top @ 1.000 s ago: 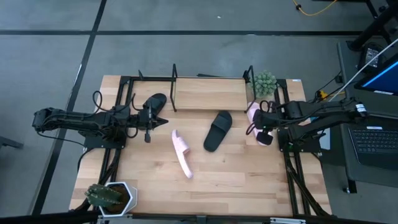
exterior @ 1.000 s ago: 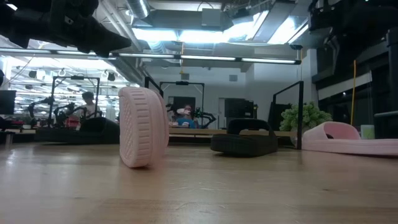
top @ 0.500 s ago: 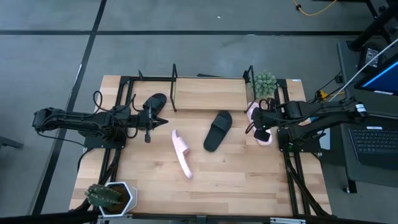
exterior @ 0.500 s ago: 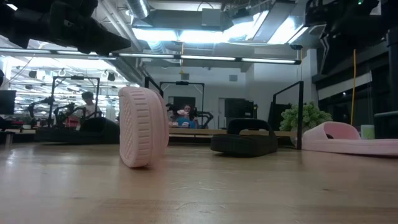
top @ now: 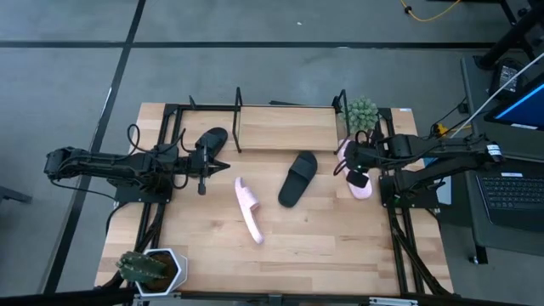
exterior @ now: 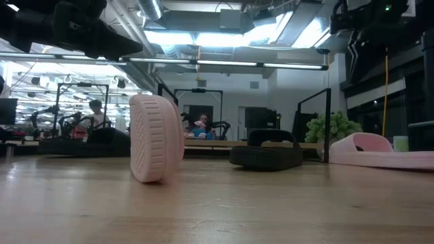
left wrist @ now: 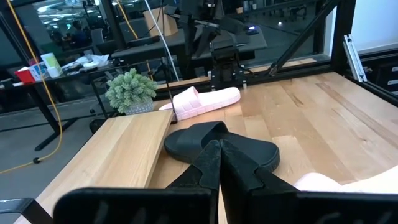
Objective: Pick and place slides into the shelf
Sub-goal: Put the right pink slipper on the shelf
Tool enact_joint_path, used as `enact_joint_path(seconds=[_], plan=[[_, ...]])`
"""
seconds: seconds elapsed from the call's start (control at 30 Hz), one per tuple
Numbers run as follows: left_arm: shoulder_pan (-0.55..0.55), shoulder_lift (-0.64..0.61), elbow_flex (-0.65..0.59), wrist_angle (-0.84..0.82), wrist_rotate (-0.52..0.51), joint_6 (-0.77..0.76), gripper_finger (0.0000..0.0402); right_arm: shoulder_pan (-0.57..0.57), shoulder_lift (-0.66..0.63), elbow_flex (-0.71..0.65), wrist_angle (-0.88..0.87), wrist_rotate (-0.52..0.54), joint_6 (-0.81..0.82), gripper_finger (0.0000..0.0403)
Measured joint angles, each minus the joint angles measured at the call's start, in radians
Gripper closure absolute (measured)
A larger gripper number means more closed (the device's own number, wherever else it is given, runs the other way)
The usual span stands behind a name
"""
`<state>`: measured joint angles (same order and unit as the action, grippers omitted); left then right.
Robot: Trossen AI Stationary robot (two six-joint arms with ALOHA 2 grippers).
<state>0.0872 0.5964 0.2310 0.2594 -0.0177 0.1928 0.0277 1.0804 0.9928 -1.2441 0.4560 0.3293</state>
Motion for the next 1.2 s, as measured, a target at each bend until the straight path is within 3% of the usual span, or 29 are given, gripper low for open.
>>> enact_joint_path(seconds=[0.2,0.7,1.2], plan=[[0.000,0.000,0.000,-0.009,0.000,0.000,0.0402,0.000,0.038,0.000,-0.081,-0.012,0.007,0.0264],[0.000,0.000,0.000,-0.065,0.000,-0.001,0.0402,0.000,0.183,-0.001,-0.074,-0.095,0.032,0.0264],[0.000,0.000,0.000,-0.114,0.000,-0.004,0.0401,-0.023,0.141,-0.148,0.000,-0.092,0.005,0.0264]])
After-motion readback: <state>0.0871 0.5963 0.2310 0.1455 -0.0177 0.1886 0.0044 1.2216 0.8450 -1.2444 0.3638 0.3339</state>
